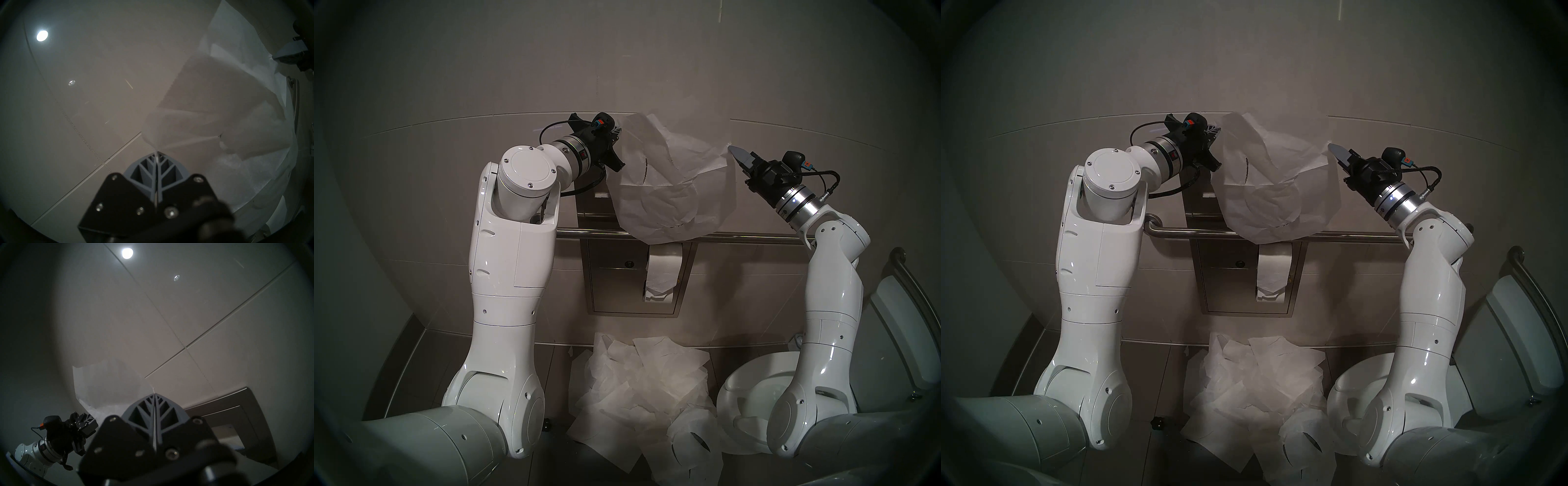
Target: Take out a toilet seat cover
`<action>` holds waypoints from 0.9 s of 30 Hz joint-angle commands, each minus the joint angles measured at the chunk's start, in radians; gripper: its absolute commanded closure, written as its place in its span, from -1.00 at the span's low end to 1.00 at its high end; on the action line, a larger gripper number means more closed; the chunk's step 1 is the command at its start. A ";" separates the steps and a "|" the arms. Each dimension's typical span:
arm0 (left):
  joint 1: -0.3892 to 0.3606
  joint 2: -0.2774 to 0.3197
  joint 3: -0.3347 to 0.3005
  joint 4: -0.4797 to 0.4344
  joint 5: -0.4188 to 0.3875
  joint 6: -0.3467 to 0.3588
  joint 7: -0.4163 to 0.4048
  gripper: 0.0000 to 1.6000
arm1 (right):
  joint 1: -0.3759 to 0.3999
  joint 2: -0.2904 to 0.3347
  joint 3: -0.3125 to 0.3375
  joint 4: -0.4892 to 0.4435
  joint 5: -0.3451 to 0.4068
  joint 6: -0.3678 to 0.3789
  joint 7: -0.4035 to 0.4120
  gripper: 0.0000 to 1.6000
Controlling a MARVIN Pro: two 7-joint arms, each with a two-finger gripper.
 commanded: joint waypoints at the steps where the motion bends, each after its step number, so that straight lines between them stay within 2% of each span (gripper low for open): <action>1: -0.038 -0.003 0.000 -0.026 0.000 -0.006 0.007 1.00 | 0.024 -0.009 0.012 -0.042 0.013 0.000 -0.009 1.00; 15: -0.038 -0.003 0.000 -0.026 0.000 -0.005 0.007 1.00 | 0.018 -0.015 0.005 -0.052 0.000 -0.006 -0.044 1.00; 22: -0.038 -0.003 0.000 -0.026 0.000 -0.006 0.007 1.00 | 0.026 -0.034 -0.059 -0.072 -0.108 -0.079 -0.155 1.00; 24: -0.038 -0.003 0.000 -0.026 0.000 -0.006 0.007 1.00 | 0.036 -0.060 -0.062 -0.073 -0.116 -0.089 -0.186 1.00; 25: -0.038 -0.003 0.000 -0.026 0.000 -0.006 0.007 1.00 | 0.039 -0.052 -0.071 -0.059 -0.114 -0.111 -0.157 1.00; 26: -0.038 -0.003 0.000 -0.026 0.000 -0.006 0.007 1.00 | 0.038 -0.070 -0.063 -0.056 -0.106 -0.127 -0.160 1.00; 27: -0.038 -0.003 0.000 -0.026 0.000 -0.006 0.007 1.00 | 0.035 -0.076 -0.065 -0.072 -0.122 -0.117 -0.196 1.00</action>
